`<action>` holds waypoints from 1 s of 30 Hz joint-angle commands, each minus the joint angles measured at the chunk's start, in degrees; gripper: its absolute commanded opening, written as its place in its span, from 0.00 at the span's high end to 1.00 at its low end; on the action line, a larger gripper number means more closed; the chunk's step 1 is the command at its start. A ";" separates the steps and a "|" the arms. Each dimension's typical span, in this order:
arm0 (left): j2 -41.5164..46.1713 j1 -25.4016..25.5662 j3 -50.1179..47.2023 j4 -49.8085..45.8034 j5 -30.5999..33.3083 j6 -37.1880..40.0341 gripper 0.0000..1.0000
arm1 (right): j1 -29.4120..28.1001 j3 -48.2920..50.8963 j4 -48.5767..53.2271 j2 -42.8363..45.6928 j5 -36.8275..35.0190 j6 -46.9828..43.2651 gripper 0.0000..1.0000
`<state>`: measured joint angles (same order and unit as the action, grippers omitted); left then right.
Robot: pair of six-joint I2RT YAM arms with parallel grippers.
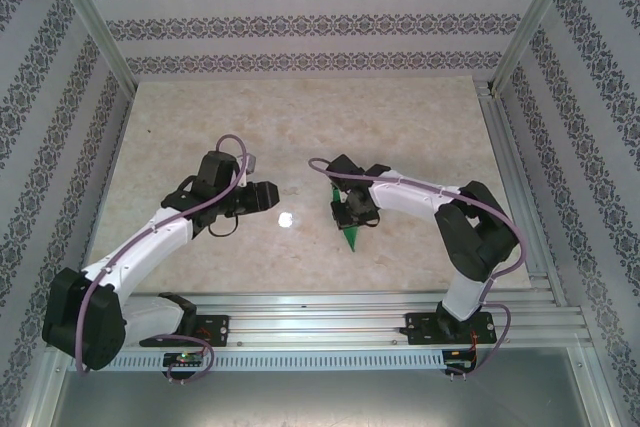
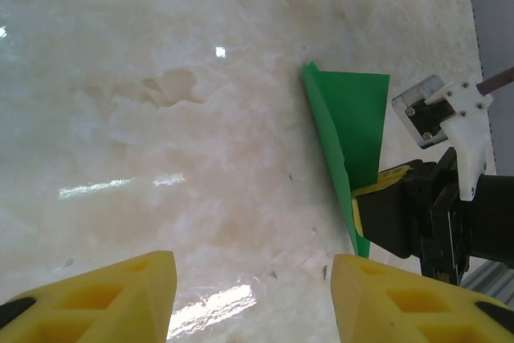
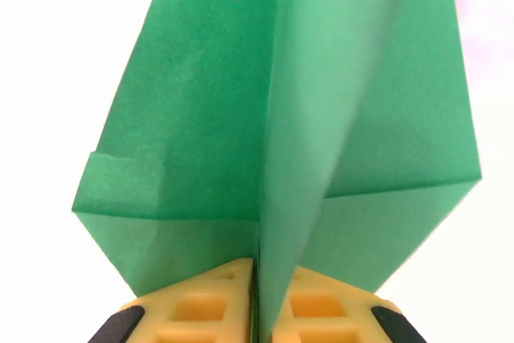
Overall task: Fold a paper plane with a square sheet of paper (fold left side to right side)
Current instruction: Pick up the paper plane at the center of the table.
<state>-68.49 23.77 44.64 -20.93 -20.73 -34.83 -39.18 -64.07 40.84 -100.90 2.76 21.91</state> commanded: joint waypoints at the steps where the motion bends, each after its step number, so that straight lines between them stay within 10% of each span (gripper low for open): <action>1: -0.36 0.81 2.24 3.52 -0.97 -0.75 0.46 | 1.59 -2.82 0.55 -2.46 1.13 -3.23 0.85; 30: 0.10 1.55 3.91 -1.37 3.57 1.94 0.44 | 4.26 -18.03 7.27 -13.17 -2.76 -4.90 0.93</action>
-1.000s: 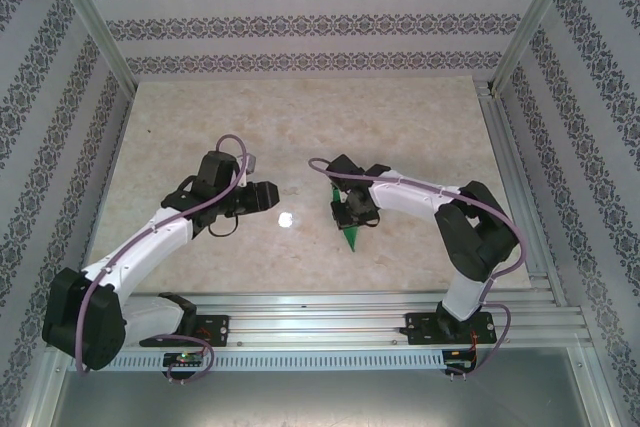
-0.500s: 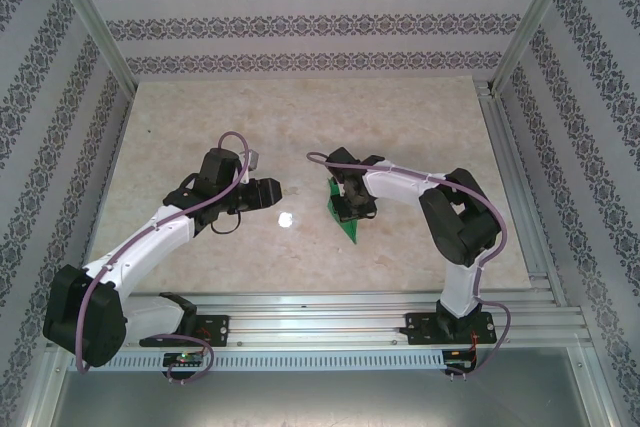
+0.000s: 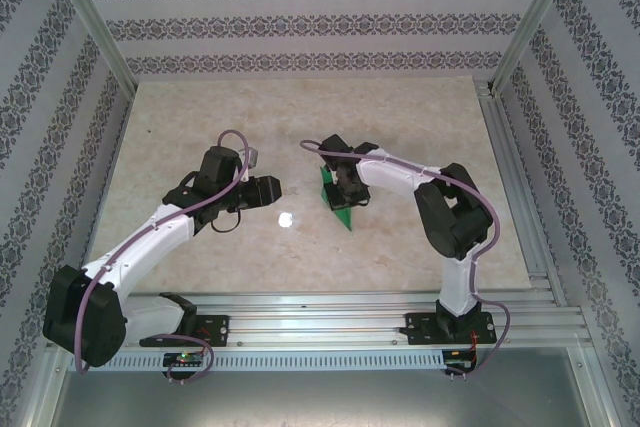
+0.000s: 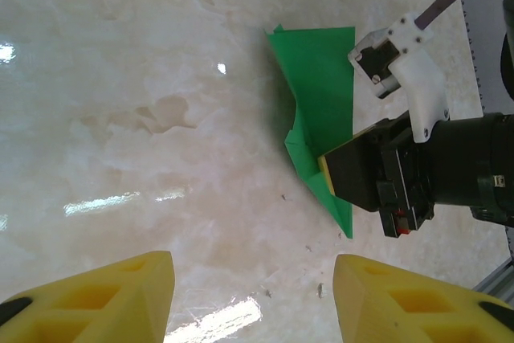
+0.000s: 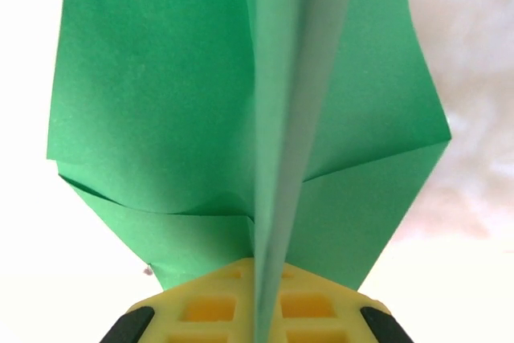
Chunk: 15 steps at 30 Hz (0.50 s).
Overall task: Fold a paper plane with a square sheet of paper (fold left side to right side)
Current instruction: Pick up the paper plane at the center of the table, then place the paper plane at the center of the table.
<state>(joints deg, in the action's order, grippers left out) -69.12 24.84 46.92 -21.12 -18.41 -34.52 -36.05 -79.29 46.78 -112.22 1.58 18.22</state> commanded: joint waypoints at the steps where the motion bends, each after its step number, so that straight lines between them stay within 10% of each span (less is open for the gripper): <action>1: 0.74 0.48 1.64 -1.28 1.31 1.70 0.44 | 1.34 -3.88 1.42 -2.75 -1.58 -1.25 0.93; 15: 2.82 0.50 0.68 -3.39 4.05 2.84 0.38 | 2.12 -10.62 2.22 -10.28 -2.07 -1.21 0.81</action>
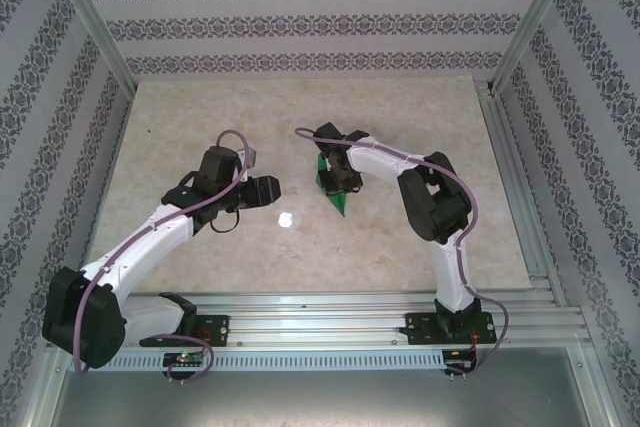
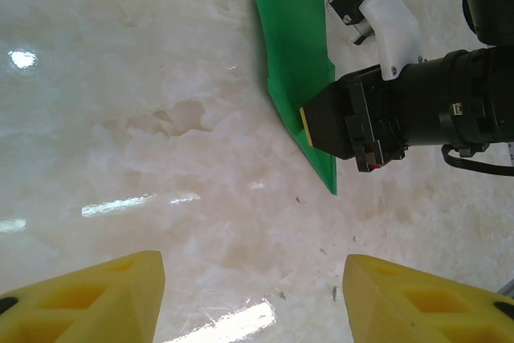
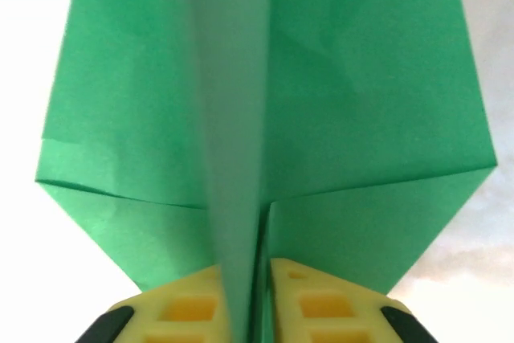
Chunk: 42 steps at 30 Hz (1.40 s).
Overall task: Fold a paper plane with a square sheet of paper (fold left side to right side)
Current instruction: Place the paper plane at the center of the table, then reset both arms
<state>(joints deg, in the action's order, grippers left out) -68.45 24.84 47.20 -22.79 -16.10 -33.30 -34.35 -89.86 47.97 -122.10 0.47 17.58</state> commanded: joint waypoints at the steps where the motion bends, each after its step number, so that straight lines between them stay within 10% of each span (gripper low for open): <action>1: 2.59 0.53 0.28 -1.89 2.20 1.66 0.36 | 0.35 0.04 1.10 0.51 -0.95 -0.53 0.78; 16: 14.52 0.42 0.68 -10.24 19.65 2.08 0.19 | 4.73 13.76 1.60 36.65 0.99 -0.92 0.36; 24: 27.81 0.27 -6.41 -4.94 49.56 9.21 0.01 | 22.87 37.63 -18.58 61.00 -3.79 -2.29 0.02; 28: 31.15 -0.54 -13.37 5.73 61.19 16.65 0.00 | 34.53 49.35 -32.23 65.95 -4.05 -5.43 0.02; 36: 26.76 -7.77 -25.14 26.16 53.39 28.89 0.00 | 38.42 69.91 -79.87 58.52 -6.53 -12.24 0.02; 42: 20.14 -13.31 -32.22 41.46 45.02 29.77 0.00 | 38.15 70.62 -97.51 43.27 -2.53 -14.20 0.02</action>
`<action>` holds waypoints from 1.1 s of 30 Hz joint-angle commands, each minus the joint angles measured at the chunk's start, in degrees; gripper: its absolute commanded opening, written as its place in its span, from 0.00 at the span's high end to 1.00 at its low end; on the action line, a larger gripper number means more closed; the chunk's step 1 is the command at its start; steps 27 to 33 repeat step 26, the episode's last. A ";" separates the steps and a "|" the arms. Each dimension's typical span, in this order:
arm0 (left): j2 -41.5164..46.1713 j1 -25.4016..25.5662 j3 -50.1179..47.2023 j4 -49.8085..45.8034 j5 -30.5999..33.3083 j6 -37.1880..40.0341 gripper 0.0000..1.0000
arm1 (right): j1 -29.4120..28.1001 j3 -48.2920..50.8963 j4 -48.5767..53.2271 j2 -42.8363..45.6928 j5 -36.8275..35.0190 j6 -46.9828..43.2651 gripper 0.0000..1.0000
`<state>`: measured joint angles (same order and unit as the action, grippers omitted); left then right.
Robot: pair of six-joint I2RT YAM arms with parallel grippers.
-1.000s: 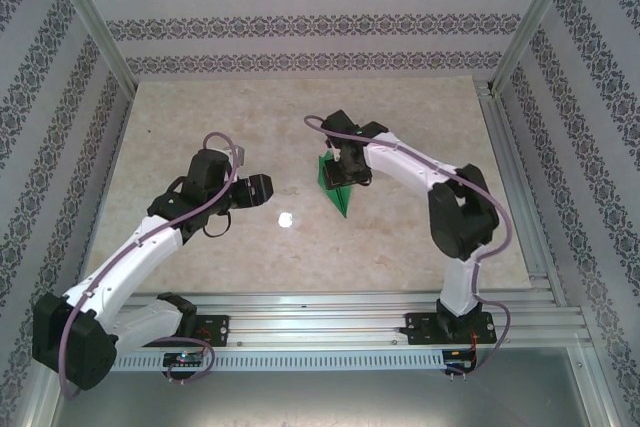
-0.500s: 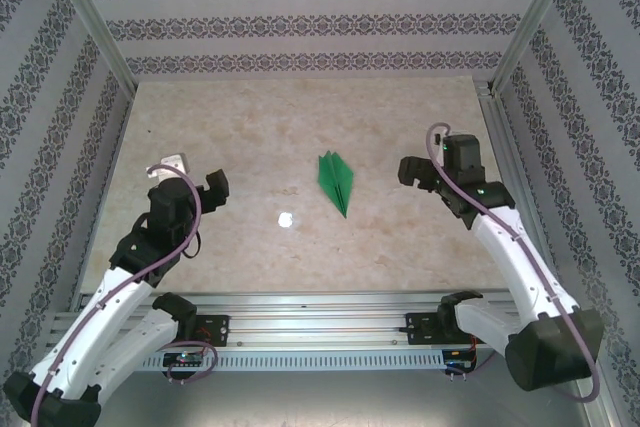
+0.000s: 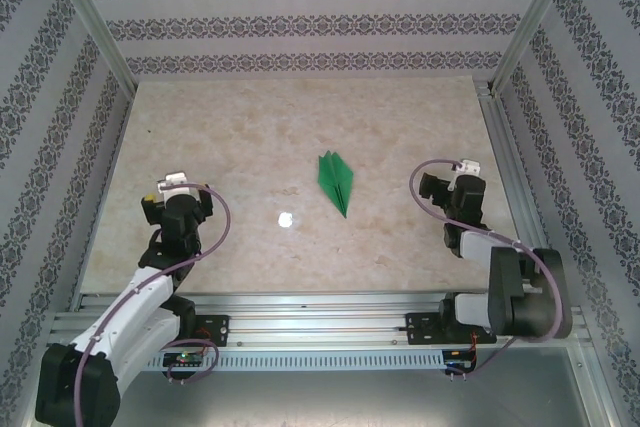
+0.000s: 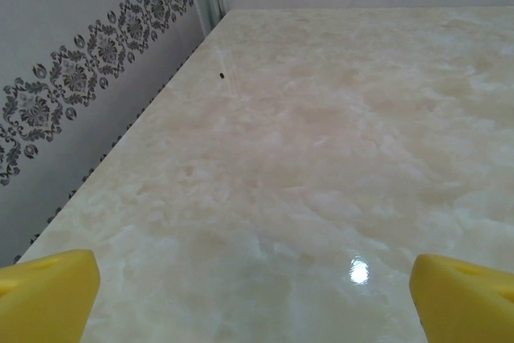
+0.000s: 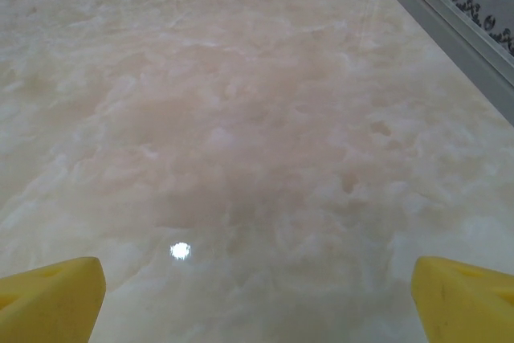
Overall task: Fold a paper plane with a square sheet of paper (fold left side to right side)
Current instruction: Reset both arms
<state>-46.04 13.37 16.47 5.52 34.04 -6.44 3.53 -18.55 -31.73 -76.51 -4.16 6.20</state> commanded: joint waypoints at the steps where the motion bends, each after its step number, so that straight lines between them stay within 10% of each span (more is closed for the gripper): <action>1: -3.73 -2.29 -1.89 14.83 -5.76 3.07 0.00 | 0.50 -0.70 -18.08 -3.94 2.41 -2.49 0.02; 5: -11.43 -4.12 -3.20 24.29 -10.71 4.72 0.00 | 0.58 0.60 -31.17 -12.64 4.51 -2.46 0.02; 21: -43.72 -7.22 3.39 50.39 -25.12 8.83 0.00 | -2.01 -0.70 -25.23 -11.42 3.37 -6.00 0.02; 33: -43.49 -8.08 6.43 43.93 -26.37 7.87 0.00 | -1.94 -0.70 -24.88 -11.33 0.69 -5.05 0.02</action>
